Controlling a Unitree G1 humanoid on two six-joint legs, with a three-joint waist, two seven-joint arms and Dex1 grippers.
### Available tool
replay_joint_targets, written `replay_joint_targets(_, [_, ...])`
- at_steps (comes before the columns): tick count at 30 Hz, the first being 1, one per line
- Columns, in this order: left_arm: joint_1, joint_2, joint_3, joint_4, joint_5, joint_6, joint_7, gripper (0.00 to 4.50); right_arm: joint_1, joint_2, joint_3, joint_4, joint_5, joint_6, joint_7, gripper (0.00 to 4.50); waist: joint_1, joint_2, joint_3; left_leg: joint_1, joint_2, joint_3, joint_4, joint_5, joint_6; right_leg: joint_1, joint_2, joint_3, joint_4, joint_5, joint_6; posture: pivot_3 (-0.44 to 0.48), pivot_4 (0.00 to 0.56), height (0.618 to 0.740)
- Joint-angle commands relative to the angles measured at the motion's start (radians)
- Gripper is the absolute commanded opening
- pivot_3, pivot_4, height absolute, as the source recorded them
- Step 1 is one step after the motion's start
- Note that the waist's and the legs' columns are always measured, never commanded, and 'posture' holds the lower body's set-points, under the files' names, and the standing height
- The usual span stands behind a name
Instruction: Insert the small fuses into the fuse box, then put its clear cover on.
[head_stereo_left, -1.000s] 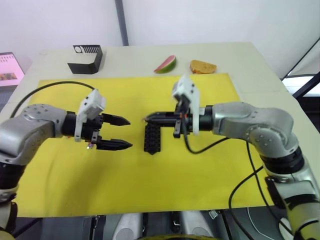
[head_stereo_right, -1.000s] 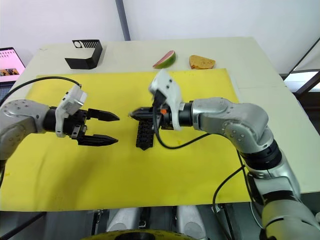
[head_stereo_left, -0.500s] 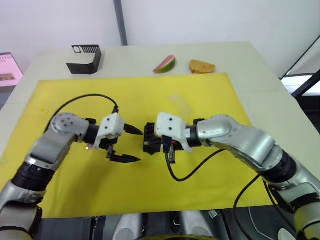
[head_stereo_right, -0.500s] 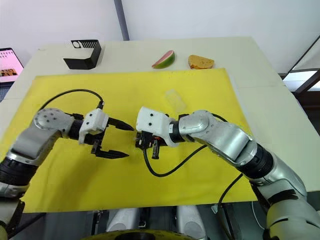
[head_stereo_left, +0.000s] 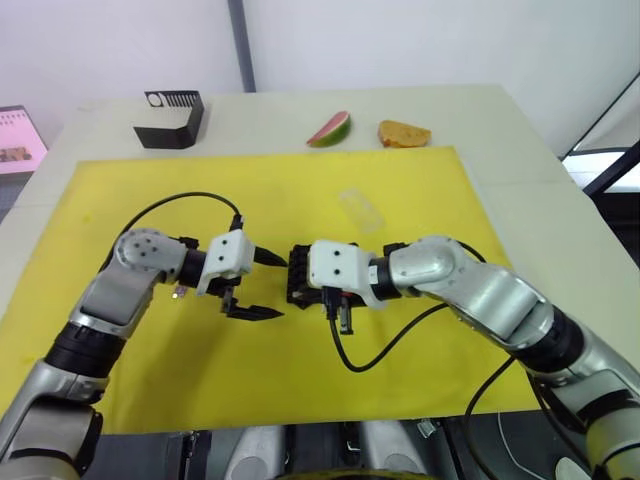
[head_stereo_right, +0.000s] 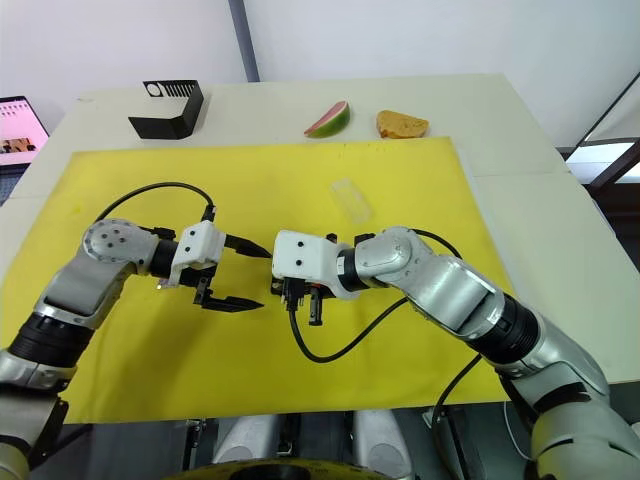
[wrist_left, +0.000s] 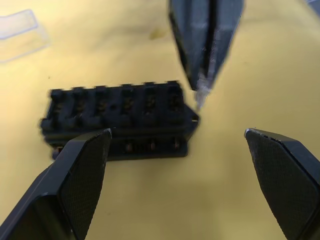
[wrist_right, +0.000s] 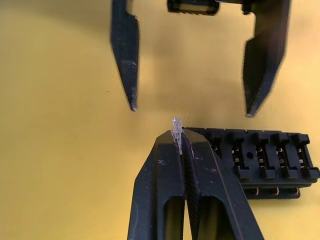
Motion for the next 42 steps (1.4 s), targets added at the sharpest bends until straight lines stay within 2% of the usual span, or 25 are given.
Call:
replay_joint_targets(1, [-0.011, -0.003, 0.016, -0.002, 0.011, -0.027, 0.000, 4.47, -0.027, 0.013, -0.029, -0.013, -0.022, -0.009, 0.023, 0.00, -0.002, 0.000, 0.000, 0.000, 0.000, 0.000, 0.000, 0.000, 0.000, 0.000, 0.000, 0.000, 0.000, 0.000, 0.000, 0.000, 0.150, 0.740])
replay_joint_targets(8, [0.004, 0.002, 0.008, -0.017, 0.014, -0.022, -0.031, 4.47, -0.041, 0.021, -0.039, 0.009, -0.048, -0.010, 0.057, 0.00, -0.001, 0.000, 0.000, 0.000, 0.000, 0.000, 0.000, 0.000, 0.000, 0.000, 0.000, 0.000, 0.000, 0.000, 0.000, 0.000, 0.150, 0.740])
replay_joint_targets(13, [-0.011, -0.033, 0.016, 0.005, 0.039, -0.032, 0.016, 4.47, -0.052, 0.010, -0.033, 0.033, -0.082, -0.023, 0.077, 0.00, 0.000, 0.000, 0.000, 0.000, 0.000, 0.000, 0.000, 0.000, 0.000, 0.000, 0.000, 0.000, 0.000, 0.000, 0.000, 0.000, 0.150, 0.740])
replay_joint_targets(19, [0.009, -0.045, 0.013, -0.026, 0.041, -0.025, 0.031, 4.47, -0.058, 0.022, -0.054, 0.048, -0.088, -0.015, 0.092, 0.00, 0.000, 0.000, 0.000, 0.000, 0.000, 0.000, 0.000, 0.000, 0.000, 0.000, 0.000, 0.000, 0.001, 0.000, 0.000, 0.000, 0.150, 0.740])
replay_joint_targets(26, [-0.024, -0.054, 0.016, 0.012, 0.048, -0.022, 0.035, 4.47, -0.052, 0.033, -0.036, 0.065, -0.110, -0.023, 0.123, 0.00, 0.000, 0.000, 0.000, 0.000, 0.000, 0.000, 0.000, 0.000, -0.001, 0.000, 0.000, 0.000, 0.001, 0.000, 0.000, 0.000, 0.150, 0.740])
replay_joint_targets(42, [-0.006, -0.031, 0.029, -0.011, 0.039, -0.030, 0.019, 4.47, -0.024, 0.047, -0.039, 0.072, -0.133, -0.011, 0.130, 0.00, -0.001, 0.000, 0.000, 0.000, 0.000, 0.000, 0.000, 0.001, -0.001, 0.000, 0.000, 0.000, 0.002, 0.000, 0.000, 0.000, 0.150, 0.740])
